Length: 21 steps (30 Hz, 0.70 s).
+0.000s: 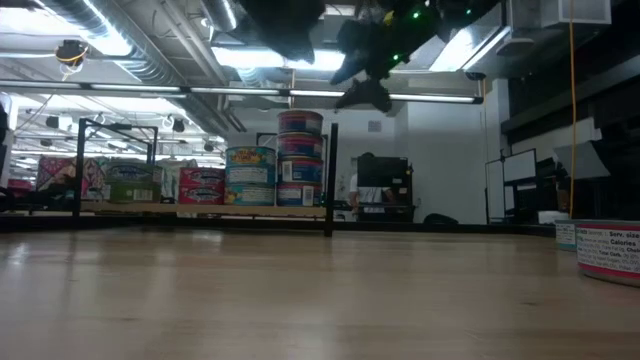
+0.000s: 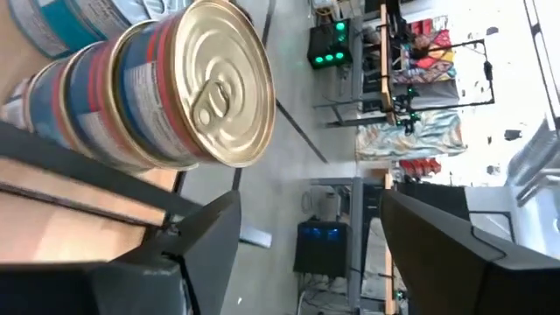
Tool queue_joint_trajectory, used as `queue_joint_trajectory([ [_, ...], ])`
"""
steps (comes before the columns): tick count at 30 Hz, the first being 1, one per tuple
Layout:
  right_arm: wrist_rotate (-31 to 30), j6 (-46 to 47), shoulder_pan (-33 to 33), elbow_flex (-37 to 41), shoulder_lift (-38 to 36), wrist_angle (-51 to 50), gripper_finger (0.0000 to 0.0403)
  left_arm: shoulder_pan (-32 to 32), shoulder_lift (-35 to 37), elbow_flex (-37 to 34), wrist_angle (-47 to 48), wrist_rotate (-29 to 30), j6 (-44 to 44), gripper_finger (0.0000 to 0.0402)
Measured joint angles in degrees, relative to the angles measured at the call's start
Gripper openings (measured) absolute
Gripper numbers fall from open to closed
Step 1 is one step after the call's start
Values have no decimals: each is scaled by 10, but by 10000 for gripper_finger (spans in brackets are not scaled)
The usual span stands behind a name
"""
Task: Stack canned seafood by type on shelf
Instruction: Stack the blue pink tuna can on top of the blue pink tuna can on the shelf
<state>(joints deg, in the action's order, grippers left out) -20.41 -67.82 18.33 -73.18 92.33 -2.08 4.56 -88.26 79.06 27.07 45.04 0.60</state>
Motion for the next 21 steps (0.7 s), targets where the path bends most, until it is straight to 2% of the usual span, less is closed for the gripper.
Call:
queue_joint_trajectory([
  [4, -2, 27, -4, 0, -20, -34, 273, -41, 11, 29, 103, -4, 68, 198],
  [7, -6, 48, -14, 0, -33, -60, 273, -74, 29, 37, 167, -33, 131, 198],
  [12, -11, 69, -50, 0, -43, -100, 273, -130, 48, 38, 244, -123, 232, 198],
  [21, -55, 113, -126, 0, -45, -185, 273, -219, 52, 37, 357, -288, 392, 198],
])
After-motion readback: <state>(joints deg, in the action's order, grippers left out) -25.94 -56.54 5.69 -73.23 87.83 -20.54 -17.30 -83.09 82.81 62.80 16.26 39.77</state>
